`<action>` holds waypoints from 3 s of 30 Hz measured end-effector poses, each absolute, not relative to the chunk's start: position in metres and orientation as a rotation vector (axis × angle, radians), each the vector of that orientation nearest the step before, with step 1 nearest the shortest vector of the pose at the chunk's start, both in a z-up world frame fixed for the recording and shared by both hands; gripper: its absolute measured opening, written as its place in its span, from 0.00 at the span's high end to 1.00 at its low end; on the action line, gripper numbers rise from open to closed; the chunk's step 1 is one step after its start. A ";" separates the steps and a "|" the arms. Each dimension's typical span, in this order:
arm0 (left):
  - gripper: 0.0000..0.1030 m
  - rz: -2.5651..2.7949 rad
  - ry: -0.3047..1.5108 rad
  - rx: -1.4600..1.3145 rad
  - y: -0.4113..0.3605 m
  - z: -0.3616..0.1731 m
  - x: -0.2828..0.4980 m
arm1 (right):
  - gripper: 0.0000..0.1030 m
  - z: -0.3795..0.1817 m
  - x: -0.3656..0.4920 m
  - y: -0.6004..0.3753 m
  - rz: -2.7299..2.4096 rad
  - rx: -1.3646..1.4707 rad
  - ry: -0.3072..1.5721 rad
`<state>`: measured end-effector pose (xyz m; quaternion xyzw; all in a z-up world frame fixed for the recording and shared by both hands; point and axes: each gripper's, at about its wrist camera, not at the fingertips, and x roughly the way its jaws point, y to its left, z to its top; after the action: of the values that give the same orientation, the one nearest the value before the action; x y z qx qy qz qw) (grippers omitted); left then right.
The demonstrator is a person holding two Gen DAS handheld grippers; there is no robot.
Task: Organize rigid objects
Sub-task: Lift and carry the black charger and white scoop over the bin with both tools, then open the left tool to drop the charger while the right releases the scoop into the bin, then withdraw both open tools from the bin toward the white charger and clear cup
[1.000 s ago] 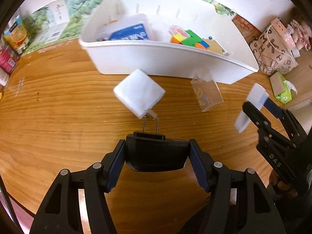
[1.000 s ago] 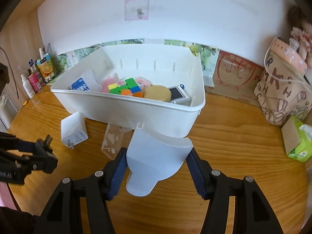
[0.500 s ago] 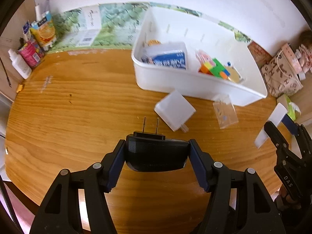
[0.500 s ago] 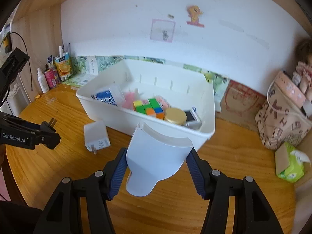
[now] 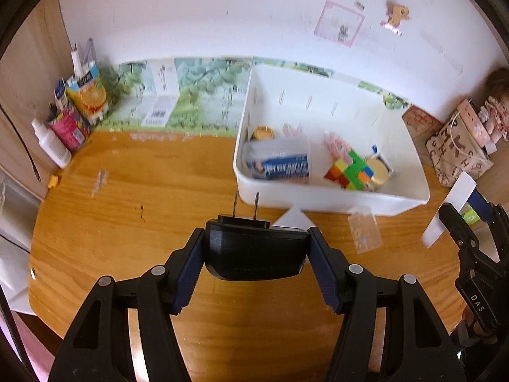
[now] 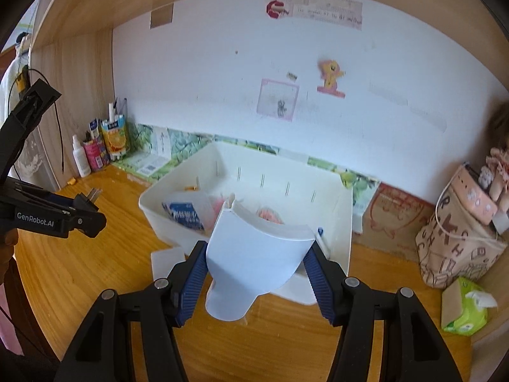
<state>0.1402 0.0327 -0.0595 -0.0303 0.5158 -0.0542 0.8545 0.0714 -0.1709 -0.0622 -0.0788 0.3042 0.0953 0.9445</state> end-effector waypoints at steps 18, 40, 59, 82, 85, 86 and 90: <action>0.35 -0.188 0.944 -0.111 0.009 -0.019 0.202 | 0.41 -0.028 0.133 -0.193 0.123 -0.140 0.536; 0.35 -0.269 0.852 -0.215 -0.016 -0.055 0.256 | 0.41 -0.076 0.181 -0.197 0.192 -0.068 0.553; 0.21 -0.233 0.825 -0.188 -0.020 -0.043 0.246 | 0.23 -0.076 0.180 -0.214 0.146 -0.008 0.581; 0.17 -0.224 0.623 -0.195 0.008 0.023 0.143 | 0.18 -0.012 0.100 -0.214 0.055 -0.023 0.418; 0.17 -0.219 0.615 -0.192 0.012 0.025 0.131 | 0.18 -0.007 0.088 -0.215 0.044 -0.016 0.407; 0.17 -0.215 0.614 -0.192 0.014 0.025 0.127 | 0.18 -0.006 0.083 -0.216 0.038 -0.013 0.403; 0.17 -0.195 0.621 -0.199 0.021 0.022 0.116 | 0.18 -0.003 0.067 -0.218 0.026 0.003 0.394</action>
<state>0.1161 0.0206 0.0216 -0.0975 0.3045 -0.0955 0.9427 0.0670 -0.2176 -0.0034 0.0013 0.1960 0.0129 0.9805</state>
